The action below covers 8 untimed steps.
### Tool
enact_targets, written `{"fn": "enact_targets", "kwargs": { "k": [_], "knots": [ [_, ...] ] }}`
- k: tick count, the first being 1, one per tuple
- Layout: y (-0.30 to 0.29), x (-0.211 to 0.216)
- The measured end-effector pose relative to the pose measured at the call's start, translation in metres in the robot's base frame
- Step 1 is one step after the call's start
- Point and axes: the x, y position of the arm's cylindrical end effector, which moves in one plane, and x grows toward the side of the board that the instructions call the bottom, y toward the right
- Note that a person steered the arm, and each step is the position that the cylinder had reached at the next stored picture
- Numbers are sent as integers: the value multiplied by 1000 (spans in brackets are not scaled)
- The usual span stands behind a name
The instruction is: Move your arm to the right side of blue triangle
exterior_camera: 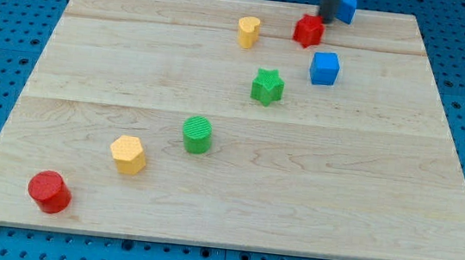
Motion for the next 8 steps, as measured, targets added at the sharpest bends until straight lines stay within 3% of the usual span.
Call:
{"fn": "enact_targets", "kwargs": {
  "k": [1,4,5,6,7,8],
  "knots": [
    [-24,-25],
    [0,-24],
    [39,3],
    [126,40],
    [228,-25],
    [228,-25]
  ]
}}
